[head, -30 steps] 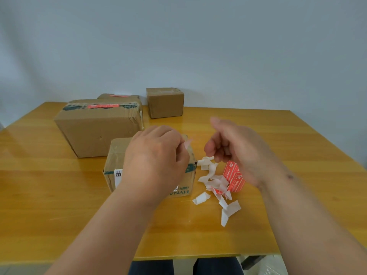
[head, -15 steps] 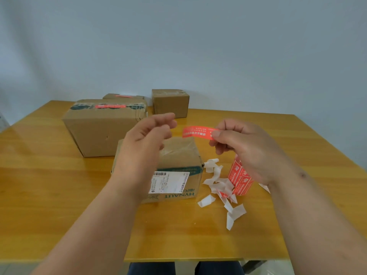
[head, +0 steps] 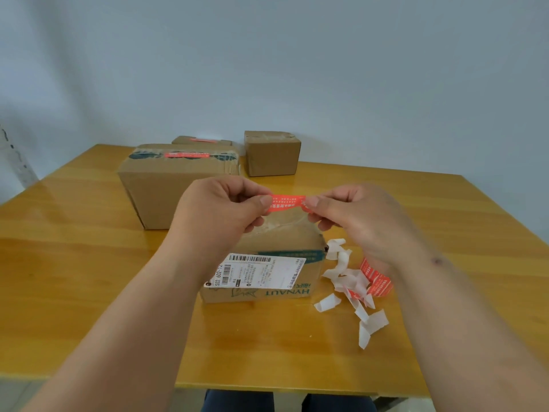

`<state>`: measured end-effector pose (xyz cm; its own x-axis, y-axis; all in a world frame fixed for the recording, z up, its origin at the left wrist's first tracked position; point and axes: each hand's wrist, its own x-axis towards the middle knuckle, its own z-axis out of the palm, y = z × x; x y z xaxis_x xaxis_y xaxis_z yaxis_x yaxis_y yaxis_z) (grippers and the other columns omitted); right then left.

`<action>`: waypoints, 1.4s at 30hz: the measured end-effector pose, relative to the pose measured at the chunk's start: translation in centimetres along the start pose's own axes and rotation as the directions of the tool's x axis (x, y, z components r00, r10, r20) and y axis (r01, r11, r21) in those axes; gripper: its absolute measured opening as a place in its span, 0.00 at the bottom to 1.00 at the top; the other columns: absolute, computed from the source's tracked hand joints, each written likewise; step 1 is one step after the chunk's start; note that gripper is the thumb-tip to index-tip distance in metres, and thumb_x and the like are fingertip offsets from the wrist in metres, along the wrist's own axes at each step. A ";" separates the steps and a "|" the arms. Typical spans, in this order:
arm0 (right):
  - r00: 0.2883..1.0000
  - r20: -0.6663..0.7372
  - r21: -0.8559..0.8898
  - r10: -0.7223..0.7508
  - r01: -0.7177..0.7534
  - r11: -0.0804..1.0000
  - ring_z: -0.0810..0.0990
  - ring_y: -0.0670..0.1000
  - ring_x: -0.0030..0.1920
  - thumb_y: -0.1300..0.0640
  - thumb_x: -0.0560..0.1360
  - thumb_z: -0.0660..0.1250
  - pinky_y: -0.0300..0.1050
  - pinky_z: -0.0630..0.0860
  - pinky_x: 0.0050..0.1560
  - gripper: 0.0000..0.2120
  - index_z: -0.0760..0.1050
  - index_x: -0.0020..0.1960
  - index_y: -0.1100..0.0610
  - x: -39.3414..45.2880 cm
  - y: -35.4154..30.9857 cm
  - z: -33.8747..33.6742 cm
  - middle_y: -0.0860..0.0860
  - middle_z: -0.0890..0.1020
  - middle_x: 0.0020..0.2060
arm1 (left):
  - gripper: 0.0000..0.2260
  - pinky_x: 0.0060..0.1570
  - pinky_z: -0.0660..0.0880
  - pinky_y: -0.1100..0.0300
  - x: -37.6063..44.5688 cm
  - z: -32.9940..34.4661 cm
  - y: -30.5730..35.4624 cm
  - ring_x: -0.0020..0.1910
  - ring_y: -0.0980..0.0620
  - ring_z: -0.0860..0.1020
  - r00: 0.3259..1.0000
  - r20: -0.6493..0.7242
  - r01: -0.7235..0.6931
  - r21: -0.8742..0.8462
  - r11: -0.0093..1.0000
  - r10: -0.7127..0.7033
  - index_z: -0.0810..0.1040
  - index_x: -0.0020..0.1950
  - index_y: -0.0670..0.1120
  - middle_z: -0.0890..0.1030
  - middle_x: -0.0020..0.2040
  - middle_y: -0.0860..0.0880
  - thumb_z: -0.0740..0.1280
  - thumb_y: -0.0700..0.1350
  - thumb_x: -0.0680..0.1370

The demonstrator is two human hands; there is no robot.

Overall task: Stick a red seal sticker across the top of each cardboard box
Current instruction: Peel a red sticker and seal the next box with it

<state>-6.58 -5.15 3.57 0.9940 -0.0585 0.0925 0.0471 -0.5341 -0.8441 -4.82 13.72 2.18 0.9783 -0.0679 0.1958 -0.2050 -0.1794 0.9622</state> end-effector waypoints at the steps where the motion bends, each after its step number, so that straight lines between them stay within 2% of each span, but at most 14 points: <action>1: 0.999 -0.040 0.016 0.010 -0.010 1.000 0.82 0.44 0.39 0.45 0.74 0.70 0.43 0.75 0.45 0.11 0.83 0.39 0.51 0.3 -0.2 0.4 0.45 0.85 0.35 | 0.05 0.36 0.77 0.64 0.2 -0.2 0.0 0.34 0.56 0.81 1.000 -0.017 -0.022 0.035 0.999 0.022 0.85 0.43 0.50 0.85 0.36 0.51 0.72 0.40 0.75; 3: 0.994 -0.106 0.048 0.016 -0.011 0.999 0.82 0.46 0.40 0.46 0.73 0.70 0.39 0.72 0.41 0.10 0.83 0.39 0.50 0.9 -0.6 1.4 0.46 0.85 0.36 | 0.05 0.36 0.78 0.65 0.5 -0.6 0.0 0.34 0.57 0.82 0.998 -0.048 -0.044 0.069 0.997 0.048 0.85 0.44 0.51 0.85 0.36 0.52 0.72 0.42 0.75; 7: 0.983 -0.184 0.172 0.010 0.022 0.985 0.82 0.48 0.39 0.49 0.73 0.71 0.39 0.73 0.44 0.06 0.83 0.39 0.49 2.0 -1.6 3.2 0.48 0.85 0.36 | 0.05 0.37 0.78 0.62 0.9 -1.4 -0.1 0.34 0.56 0.82 0.994 -0.098 -0.046 0.032 0.998 0.049 0.85 0.46 0.50 0.85 0.37 0.51 0.72 0.41 0.75; 12: 0.988 -0.151 0.281 0.029 0.015 0.960 0.79 0.44 0.33 0.51 0.73 0.72 0.41 0.75 0.44 0.06 0.83 0.40 0.51 2.5 -1.9 4.2 0.47 0.85 0.34 | 0.05 0.37 0.79 0.62 1.5 -2.5 -0.4 0.34 0.56 0.81 0.990 -0.134 -0.042 0.045 0.998 0.048 0.84 0.49 0.49 0.84 0.35 0.50 0.71 0.40 0.76; 14: 0.995 -0.092 0.146 0.023 -0.009 0.989 0.78 0.48 0.33 0.49 0.75 0.69 0.44 0.75 0.41 0.11 0.83 0.40 0.54 2.5 -1.9 4.2 0.49 0.84 0.33 | 0.07 0.39 0.79 0.61 1.8 -3.0 -0.8 0.34 0.58 0.82 0.992 -0.120 -0.028 0.112 0.993 0.041 0.84 0.52 0.51 0.84 0.35 0.52 0.71 0.41 0.76; 16: 0.999 -0.047 -0.140 -0.004 -0.002 0.990 0.79 0.55 0.36 0.47 0.78 0.64 0.50 0.75 0.42 0.15 0.81 0.41 0.57 2.6 -1.8 4.3 0.52 0.84 0.36 | 0.10 0.42 0.79 0.59 2.2 -3.2 -1.2 0.34 0.60 0.82 0.997 -0.069 0.003 0.260 0.966 0.016 0.81 0.56 0.53 0.85 0.35 0.54 0.71 0.43 0.76; 19: 0.999 -0.016 -0.526 -0.047 0.032 0.850 0.75 0.48 0.36 0.44 0.79 0.59 0.51 0.69 0.49 0.17 0.76 0.38 0.52 3.0 -1.6 4.7 0.47 0.79 0.34 | 0.02 0.41 0.79 0.58 2.4 -2.8 -1.2 0.36 0.58 0.82 1.000 -0.013 0.013 0.491 0.871 -0.007 0.82 0.44 0.52 0.84 0.36 0.55 0.70 0.46 0.76; 20: 0.998 -0.016 -0.603 -0.056 0.035 0.797 0.73 0.46 0.36 0.44 0.80 0.57 0.51 0.65 0.52 0.17 0.75 0.38 0.51 3.1 -1.5 4.9 0.45 0.77 0.34 | 0.04 0.40 0.78 0.59 2.4 -2.5 -1.2 0.38 0.56 0.81 1.000 -0.001 0.006 0.576 0.818 -0.007 0.81 0.41 0.52 0.83 0.37 0.55 0.70 0.46 0.76; 24: 0.992 -0.021 -0.736 -0.126 0.070 0.673 0.73 0.47 0.37 0.47 0.78 0.55 0.52 0.58 0.54 0.16 0.74 0.37 0.51 3.0 -1.0 5.8 0.45 0.76 0.33 | 0.04 0.37 0.69 0.61 2.8 -1.5 -0.6 0.43 0.54 0.75 0.998 0.052 -0.028 0.795 0.606 -0.022 0.77 0.43 0.52 0.78 0.43 0.53 0.65 0.45 0.77; 30: 0.991 -0.008 -0.711 -0.136 0.090 0.697 0.73 0.50 0.41 0.48 0.78 0.54 0.55 0.60 0.59 0.15 0.68 0.34 0.50 3.2 -0.6 6.2 0.46 0.73 0.38 | 0.03 0.38 0.68 0.60 3.7 -0.6 -0.4 0.40 0.52 0.74 0.985 0.127 -0.063 0.895 0.441 -0.117 0.76 0.50 0.46 0.76 0.42 0.50 0.63 0.42 0.79; 32: 0.988 0.008 -0.693 -0.151 0.115 0.712 0.72 0.50 0.41 0.50 0.78 0.54 0.54 0.63 0.58 0.15 0.67 0.34 0.50 3.2 -0.5 6.2 0.47 0.72 0.38 | 0.04 0.40 0.68 0.60 3.8 -0.7 -0.2 0.42 0.51 0.74 0.980 0.150 -0.078 0.892 0.446 -0.129 0.76 0.52 0.45 0.76 0.47 0.48 0.62 0.42 0.80; 35: 0.985 0.012 -0.660 -0.171 0.136 0.739 0.70 0.48 0.38 0.51 0.79 0.54 0.52 0.67 0.52 0.14 0.65 0.34 0.50 3.3 -0.1 6.1 0.47 0.71 0.37 | 0.05 0.41 0.72 0.59 3.9 -1.3 -0.1 0.42 0.50 0.76 0.983 0.135 -0.044 0.835 0.549 -0.127 0.76 0.51 0.45 0.74 0.52 0.46 0.62 0.44 0.80; 39: 0.985 0.025 -0.644 -0.169 0.146 0.751 0.67 0.45 0.36 0.51 0.79 0.54 0.50 0.68 0.48 0.15 0.65 0.35 0.50 3.6 0.1 5.8 0.47 0.71 0.36 | 0.06 0.31 0.67 0.64 3.6 -2.2 -0.2 0.35 0.56 0.74 0.988 0.117 -0.008 0.685 0.728 -0.099 0.79 0.43 0.46 0.78 0.38 0.52 0.67 0.45 0.78; 42: 0.985 0.041 -0.666 -0.167 0.151 0.730 0.68 0.47 0.36 0.51 0.79 0.55 0.50 0.68 0.47 0.15 0.64 0.34 0.49 3.6 0.1 5.8 0.47 0.71 0.36 | 0.05 0.33 0.69 0.65 3.5 -2.4 -0.2 0.37 0.57 0.76 0.988 0.111 0.013 0.646 0.763 -0.111 0.81 0.39 0.48 0.80 0.37 0.53 0.71 0.46 0.75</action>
<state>-2.40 -0.54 0.79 0.9753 0.0658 0.2109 0.1190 -0.9608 -0.2503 -1.32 15.88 3.11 0.9855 -0.1563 0.0659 -0.1635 -0.7715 0.6148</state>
